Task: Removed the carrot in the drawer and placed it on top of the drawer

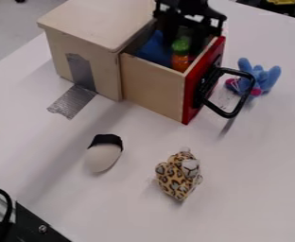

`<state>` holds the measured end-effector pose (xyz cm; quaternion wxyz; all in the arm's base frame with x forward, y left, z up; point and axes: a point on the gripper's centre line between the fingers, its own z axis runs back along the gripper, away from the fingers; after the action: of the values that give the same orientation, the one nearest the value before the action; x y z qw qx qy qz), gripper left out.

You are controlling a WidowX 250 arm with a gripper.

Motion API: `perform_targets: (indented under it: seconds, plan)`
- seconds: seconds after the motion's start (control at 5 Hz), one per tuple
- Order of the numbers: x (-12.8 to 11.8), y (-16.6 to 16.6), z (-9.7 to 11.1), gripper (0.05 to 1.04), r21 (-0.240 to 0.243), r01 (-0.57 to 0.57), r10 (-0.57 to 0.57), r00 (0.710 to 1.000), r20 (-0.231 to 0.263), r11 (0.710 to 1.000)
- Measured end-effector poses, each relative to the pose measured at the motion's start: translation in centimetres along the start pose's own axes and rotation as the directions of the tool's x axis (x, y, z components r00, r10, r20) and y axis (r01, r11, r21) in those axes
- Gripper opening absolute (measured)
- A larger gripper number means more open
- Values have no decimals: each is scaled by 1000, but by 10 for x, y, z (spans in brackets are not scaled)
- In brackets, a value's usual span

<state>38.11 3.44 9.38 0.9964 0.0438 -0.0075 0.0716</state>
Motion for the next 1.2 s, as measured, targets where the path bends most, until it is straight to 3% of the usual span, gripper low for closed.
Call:
perform_targets:
  seconds: [0.2,0.4,0.6,0.8,1.0,1.2]
  plan:
    - [1,18,40,592,-21,-27,28,998,61,999]
    - [-4,46,70,592,-14,-67,68,994,90,998]
    - [-13,77,77,592,34,-118,115,991,67,992]
    - [-22,106,69,592,135,-156,153,988,36,978]
    - [-30,127,60,592,182,-192,192,981,19,964]
    - [-30,139,42,592,181,-211,218,976,-17,961]
